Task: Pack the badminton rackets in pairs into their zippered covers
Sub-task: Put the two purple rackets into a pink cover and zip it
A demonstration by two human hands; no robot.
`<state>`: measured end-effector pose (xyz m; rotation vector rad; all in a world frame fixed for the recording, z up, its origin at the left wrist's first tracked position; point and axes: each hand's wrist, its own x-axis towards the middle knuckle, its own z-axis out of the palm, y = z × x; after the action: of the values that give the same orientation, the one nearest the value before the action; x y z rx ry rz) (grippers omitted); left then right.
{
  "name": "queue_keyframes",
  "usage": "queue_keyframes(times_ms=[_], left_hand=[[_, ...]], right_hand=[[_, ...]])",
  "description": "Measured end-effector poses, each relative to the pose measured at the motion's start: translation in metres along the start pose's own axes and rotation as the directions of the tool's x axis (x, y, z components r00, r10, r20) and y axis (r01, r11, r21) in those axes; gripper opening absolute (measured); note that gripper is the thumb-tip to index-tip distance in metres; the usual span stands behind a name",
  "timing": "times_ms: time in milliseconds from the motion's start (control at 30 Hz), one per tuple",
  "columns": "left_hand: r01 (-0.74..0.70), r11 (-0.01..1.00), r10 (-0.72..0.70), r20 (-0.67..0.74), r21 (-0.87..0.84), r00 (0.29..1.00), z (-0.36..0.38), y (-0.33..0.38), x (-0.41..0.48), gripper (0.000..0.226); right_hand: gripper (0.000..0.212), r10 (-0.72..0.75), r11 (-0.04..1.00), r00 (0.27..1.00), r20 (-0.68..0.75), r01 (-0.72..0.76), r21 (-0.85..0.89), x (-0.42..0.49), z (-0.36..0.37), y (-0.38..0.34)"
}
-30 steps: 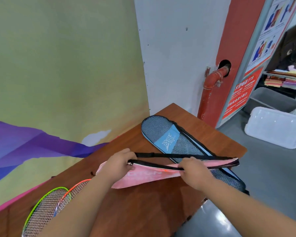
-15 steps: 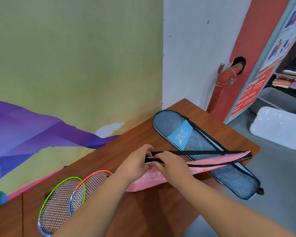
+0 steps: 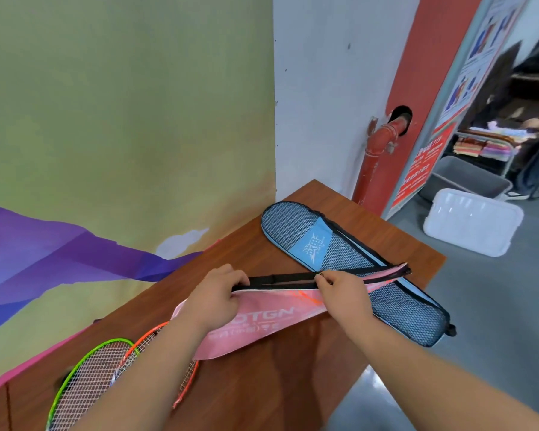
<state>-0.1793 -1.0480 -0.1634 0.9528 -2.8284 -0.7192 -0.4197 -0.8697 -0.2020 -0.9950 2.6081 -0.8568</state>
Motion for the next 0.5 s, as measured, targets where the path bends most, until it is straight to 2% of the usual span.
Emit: queue_keyframes(times_ms=[67,100,167,233,267,333,433,500], left_hand=[[0.072,0.978,-0.08,0.033,0.197,0.996,-0.004,0.001,-0.002,0.022],[0.08,0.947,-0.088,0.013,0.311,0.996,-0.003,0.005,-0.002,0.022],[0.01,0.878,0.001,-0.022,0.479,1.0,0.003,0.022,0.002,0.027],[-0.122,0.828,0.13,0.024,0.547,0.991,0.018,0.043,0.01,0.03],[-0.176,0.812,0.184,0.041,0.557,0.982,0.029,0.053,0.017,0.03],[-0.202,0.818,0.201,0.062,0.539,0.978,0.045,0.072,0.029,0.03],[-0.157,0.869,0.179,-0.002,0.469,0.984,0.058,0.092,0.042,0.016],[-0.129,0.914,0.146,-0.015,0.384,0.989,0.063,0.103,0.048,0.012]], right_hand=[[0.037,0.018,0.999,1.0,-0.011,-0.018,-0.03,0.003,-0.005,0.012],[0.036,0.003,1.0,1.0,0.007,-0.003,0.011,0.003,-0.006,0.014],[0.036,-0.054,0.994,0.998,0.023,0.051,0.1,0.003,-0.008,0.013],[0.039,-0.126,0.985,0.992,0.012,0.124,0.117,0.0,-0.007,0.007],[0.04,-0.159,0.982,0.987,0.008,0.157,0.105,-0.002,-0.008,0.003],[0.041,-0.21,0.975,0.978,0.016,0.208,0.075,-0.004,-0.009,-0.004],[0.047,-0.219,0.973,0.975,0.032,0.216,0.078,-0.003,-0.019,-0.005],[0.049,-0.2,0.977,0.98,-0.012,0.2,0.073,0.0,-0.034,0.009]])
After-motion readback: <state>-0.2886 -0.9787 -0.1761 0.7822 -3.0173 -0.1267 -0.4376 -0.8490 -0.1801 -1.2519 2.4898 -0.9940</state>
